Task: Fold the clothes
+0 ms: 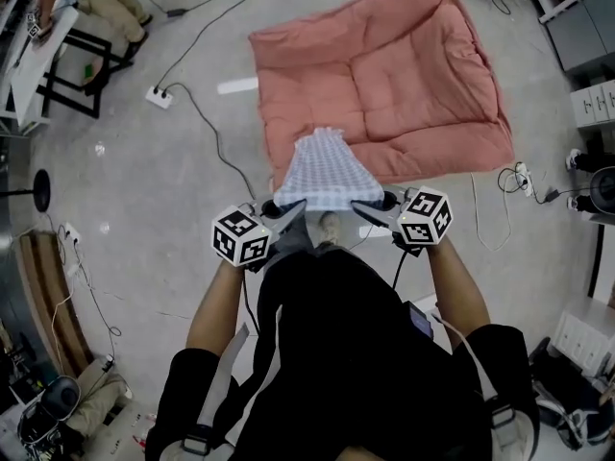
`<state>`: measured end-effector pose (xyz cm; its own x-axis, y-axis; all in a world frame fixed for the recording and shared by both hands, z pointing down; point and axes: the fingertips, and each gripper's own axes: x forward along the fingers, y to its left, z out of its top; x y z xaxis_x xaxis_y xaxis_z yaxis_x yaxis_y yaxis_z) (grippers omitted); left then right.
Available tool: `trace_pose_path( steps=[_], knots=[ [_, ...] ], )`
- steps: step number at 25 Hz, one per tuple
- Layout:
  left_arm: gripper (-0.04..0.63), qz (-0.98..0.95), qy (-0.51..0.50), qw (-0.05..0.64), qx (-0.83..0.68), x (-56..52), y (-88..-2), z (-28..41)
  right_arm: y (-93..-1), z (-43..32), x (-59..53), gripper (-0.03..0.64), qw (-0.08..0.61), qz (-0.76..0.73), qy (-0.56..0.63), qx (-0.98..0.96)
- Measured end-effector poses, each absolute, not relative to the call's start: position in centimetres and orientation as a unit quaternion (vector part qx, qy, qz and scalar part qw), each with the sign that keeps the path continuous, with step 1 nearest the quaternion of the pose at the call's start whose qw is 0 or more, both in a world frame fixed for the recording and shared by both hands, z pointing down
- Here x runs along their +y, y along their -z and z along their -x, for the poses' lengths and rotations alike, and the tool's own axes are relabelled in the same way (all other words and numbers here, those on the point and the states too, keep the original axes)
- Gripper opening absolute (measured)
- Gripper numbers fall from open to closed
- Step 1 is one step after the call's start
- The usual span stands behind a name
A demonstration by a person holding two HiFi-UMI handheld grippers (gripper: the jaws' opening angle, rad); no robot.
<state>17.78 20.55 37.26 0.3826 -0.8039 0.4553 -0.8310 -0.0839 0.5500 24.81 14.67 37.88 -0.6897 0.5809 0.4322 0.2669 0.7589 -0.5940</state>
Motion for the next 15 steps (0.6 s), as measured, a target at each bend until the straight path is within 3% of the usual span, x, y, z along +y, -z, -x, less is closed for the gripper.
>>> trace_pose_path(
  steps=[15],
  knots=[
    [0.020, -0.827, -0.034, 0.311, -0.466, 12.8, -28.7, -2.8, -29.2, -11.2, 8.0, 0.034, 0.209, 0.158, -0.223, -0.939]
  ],
)
